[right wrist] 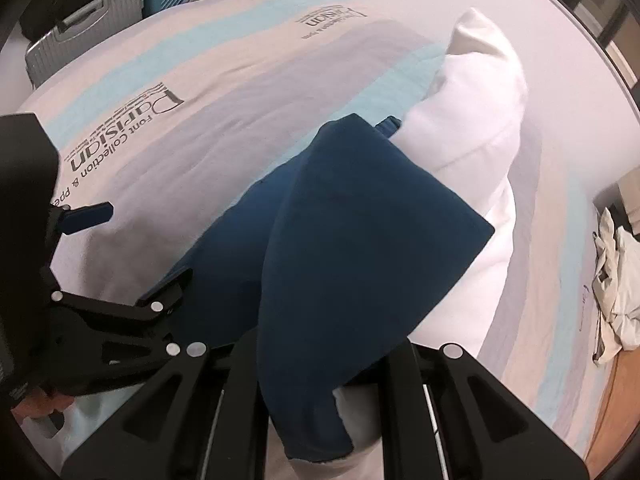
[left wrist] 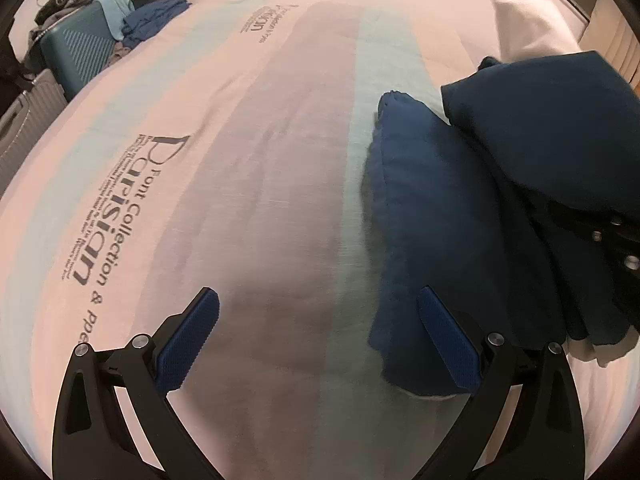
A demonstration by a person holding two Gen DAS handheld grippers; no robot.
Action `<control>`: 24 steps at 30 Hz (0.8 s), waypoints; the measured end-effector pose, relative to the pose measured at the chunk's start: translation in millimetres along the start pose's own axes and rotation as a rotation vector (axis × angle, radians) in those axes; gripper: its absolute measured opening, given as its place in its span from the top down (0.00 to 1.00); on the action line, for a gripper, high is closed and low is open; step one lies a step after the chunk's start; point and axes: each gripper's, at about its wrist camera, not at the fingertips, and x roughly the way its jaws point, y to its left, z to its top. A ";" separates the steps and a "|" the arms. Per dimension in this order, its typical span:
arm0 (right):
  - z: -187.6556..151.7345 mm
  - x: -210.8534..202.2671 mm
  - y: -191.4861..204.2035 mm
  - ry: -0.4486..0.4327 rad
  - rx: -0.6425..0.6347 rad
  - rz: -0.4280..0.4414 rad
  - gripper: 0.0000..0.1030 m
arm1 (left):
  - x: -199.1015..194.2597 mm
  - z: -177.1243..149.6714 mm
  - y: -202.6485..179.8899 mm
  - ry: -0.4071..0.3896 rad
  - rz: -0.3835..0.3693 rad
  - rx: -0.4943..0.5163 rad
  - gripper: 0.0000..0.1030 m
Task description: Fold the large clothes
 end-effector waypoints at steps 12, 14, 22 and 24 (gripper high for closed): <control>4.9 29.0 27.2 0.048 0.043 0.050 0.91 | -2.8 -12.6 30.0 0.009 0.040 0.033 0.05; 7.9 37.0 29.7 0.066 0.061 0.067 0.91 | -4.0 -16.5 40.2 0.019 0.048 0.025 0.06; 10.1 76.0 50.3 0.128 0.034 0.087 0.90 | -4.3 -24.0 71.2 0.030 0.067 -0.042 0.06; 10.8 87.6 55.0 0.149 0.023 0.094 0.90 | -3.9 -25.4 76.6 0.029 0.070 -0.058 0.06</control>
